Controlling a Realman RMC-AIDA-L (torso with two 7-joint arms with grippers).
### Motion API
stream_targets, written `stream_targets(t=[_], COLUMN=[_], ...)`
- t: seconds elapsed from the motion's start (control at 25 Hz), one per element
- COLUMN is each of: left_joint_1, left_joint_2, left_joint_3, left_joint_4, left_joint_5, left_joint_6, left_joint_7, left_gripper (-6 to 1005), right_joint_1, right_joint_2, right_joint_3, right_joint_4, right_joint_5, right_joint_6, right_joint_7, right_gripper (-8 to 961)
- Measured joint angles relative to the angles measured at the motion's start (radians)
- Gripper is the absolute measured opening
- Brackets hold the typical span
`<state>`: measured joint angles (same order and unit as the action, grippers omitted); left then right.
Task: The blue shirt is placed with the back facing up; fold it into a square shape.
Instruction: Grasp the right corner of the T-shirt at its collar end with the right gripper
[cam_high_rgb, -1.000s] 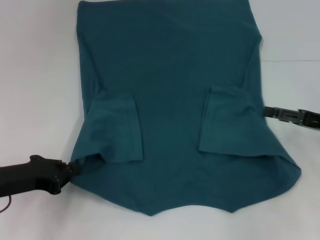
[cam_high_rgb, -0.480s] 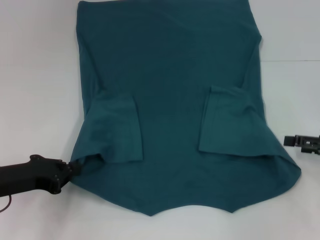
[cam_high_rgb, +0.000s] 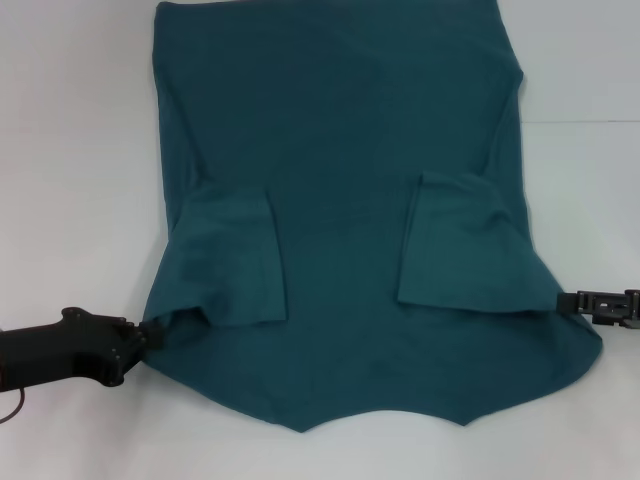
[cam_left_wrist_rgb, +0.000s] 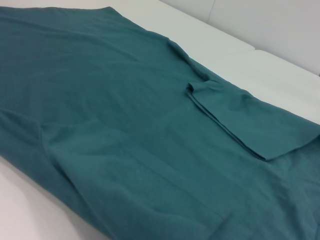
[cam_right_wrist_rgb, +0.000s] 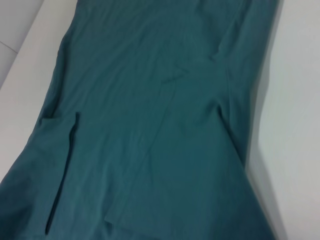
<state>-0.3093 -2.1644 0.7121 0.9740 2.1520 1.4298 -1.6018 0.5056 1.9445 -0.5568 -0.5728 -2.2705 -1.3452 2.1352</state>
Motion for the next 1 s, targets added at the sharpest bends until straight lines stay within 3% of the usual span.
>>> stream_targets(t=[1.0], left_joint_1=[0.001], left_joint_2=[0.000], left_joint_3=[0.000], left_joint_4=[-0.003], left_joint_5=[0.000], left_joint_6=[-0.004], left_joint_7=[0.005], left_gripper=[0], right_joint_1=[0.007], right_joint_2=[0.021], right_joint_3=[-0.028], right_joint_4=[-0.008], right_joint_5=[-0.001], right_joint_6=[-0.087], right_joint_7=[0.002], right_gripper=[877])
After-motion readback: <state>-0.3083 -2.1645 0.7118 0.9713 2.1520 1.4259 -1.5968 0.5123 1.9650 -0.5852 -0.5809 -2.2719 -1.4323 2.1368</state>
